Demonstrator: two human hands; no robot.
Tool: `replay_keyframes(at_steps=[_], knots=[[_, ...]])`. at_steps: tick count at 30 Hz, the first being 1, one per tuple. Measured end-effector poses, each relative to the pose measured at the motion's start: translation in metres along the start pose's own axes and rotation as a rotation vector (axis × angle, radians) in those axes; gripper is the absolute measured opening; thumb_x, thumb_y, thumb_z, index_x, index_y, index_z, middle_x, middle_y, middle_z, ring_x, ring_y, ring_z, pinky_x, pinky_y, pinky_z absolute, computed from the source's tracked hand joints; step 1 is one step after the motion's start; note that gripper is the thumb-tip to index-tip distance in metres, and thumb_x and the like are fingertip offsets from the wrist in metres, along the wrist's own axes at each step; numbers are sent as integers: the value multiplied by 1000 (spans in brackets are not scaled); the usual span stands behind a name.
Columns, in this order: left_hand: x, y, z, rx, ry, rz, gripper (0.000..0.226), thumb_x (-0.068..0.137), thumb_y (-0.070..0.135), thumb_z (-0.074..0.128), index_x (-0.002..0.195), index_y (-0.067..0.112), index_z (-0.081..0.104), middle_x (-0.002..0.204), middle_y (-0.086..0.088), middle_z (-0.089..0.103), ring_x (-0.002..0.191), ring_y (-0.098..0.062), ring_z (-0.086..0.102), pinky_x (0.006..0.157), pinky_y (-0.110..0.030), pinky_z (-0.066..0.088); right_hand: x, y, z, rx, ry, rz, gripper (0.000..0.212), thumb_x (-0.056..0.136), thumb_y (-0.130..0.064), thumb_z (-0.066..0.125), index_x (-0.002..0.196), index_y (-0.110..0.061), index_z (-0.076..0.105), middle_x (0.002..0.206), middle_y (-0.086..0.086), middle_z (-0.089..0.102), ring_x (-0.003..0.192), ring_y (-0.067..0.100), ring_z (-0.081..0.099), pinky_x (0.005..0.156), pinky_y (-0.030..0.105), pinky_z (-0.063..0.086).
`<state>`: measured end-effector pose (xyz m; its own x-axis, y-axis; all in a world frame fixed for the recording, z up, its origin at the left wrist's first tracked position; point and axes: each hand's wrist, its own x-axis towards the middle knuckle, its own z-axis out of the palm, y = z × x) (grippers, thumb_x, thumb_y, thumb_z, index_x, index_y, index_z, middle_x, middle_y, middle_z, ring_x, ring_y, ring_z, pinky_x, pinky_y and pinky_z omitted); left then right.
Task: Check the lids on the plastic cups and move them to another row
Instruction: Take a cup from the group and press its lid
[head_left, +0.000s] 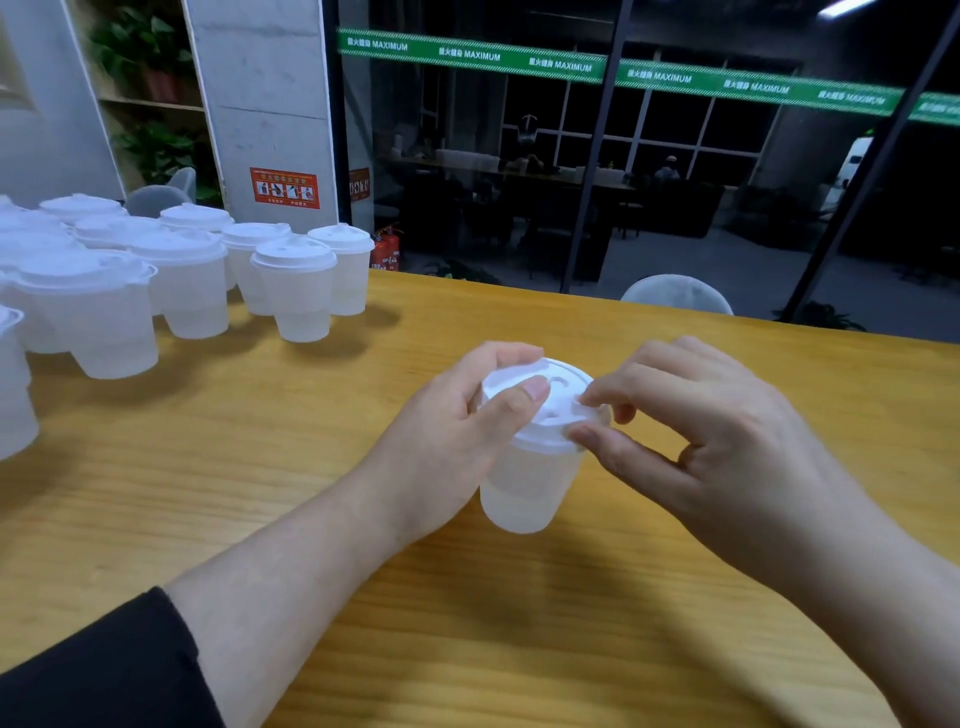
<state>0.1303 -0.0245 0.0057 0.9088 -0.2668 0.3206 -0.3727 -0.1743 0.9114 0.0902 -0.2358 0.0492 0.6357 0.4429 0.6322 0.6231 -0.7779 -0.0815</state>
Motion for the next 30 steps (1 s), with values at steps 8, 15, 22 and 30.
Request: replay_keyframes(at_steps=[8,15,22,30], knots=[[-1,1,0,42,2,-4,53,79,75,48,126,53,59,117,10,70,107,-6,65,90,-29,54,-1,-8,7,11,50,53,29,94,-57,54,94,-31,64,87,-17,53,85,15,54,69,38,48],[-2,-1,2,-115,-33,-35,80,79,92,26,147,53,44,150,21,52,140,2,45,120,-36,35,0,-10,24,417,-43,400,99,64,-90,64,148,-47,35,141,-31,46,130,-10,45,101,21,43],[-3,1,5,-202,-68,-75,86,71,101,26,149,66,29,162,28,33,149,2,31,126,-41,27,8,-20,30,557,-127,488,92,65,-69,77,147,-48,41,138,-25,54,126,-4,53,104,28,49],[-2,12,6,-589,-49,-354,53,102,65,42,131,31,70,125,-3,74,110,-25,69,92,-44,57,27,-35,12,871,95,602,76,66,-46,81,136,-41,52,117,-18,68,99,-9,66,73,10,52]])
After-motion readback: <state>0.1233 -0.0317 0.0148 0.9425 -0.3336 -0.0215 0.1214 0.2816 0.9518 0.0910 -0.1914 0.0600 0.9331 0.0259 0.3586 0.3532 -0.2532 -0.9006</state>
